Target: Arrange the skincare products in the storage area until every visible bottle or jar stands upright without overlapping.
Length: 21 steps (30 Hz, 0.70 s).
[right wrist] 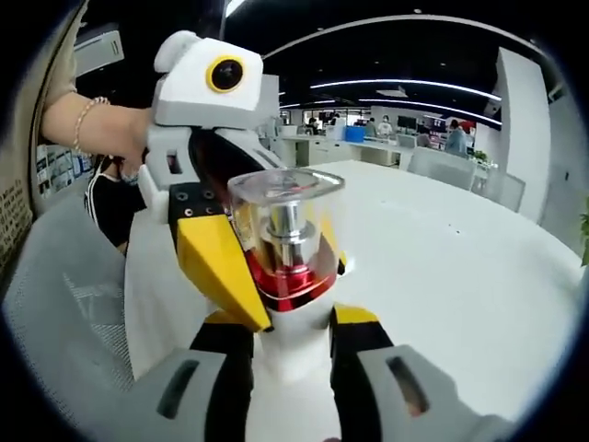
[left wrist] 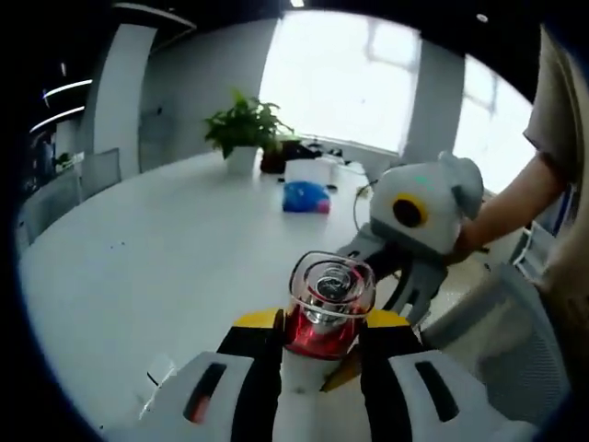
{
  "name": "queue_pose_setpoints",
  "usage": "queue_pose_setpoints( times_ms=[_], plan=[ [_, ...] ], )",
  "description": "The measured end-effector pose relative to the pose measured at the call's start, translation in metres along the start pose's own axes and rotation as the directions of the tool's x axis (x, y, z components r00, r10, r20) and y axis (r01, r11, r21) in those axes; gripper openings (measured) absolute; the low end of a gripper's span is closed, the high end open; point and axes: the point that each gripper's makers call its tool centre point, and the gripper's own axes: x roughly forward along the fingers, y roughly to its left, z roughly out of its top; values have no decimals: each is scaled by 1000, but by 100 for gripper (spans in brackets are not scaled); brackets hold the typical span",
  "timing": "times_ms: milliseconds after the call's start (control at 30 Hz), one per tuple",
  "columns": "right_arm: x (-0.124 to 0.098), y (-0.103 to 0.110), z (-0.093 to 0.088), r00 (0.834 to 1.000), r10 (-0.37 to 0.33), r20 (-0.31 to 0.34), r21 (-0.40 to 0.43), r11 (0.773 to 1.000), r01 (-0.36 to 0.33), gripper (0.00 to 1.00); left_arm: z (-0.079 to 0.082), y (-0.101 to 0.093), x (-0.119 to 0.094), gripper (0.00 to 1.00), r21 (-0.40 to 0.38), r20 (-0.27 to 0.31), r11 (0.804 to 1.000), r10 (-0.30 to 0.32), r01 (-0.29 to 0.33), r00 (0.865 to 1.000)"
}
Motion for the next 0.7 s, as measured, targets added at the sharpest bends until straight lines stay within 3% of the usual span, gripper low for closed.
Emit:
queue_pose_setpoints(
  times_ms=[433,700],
  plan=[
    [20,-41,7,1000,13,6,19,1000,-13,31,8,44,13,29,6,-10,1000,10,-10,1000],
    [26,-53,9,1000,7,8,27,1000,-8,31,10,57,15,28,6,-22,1000,12,-12,1000]
  ],
)
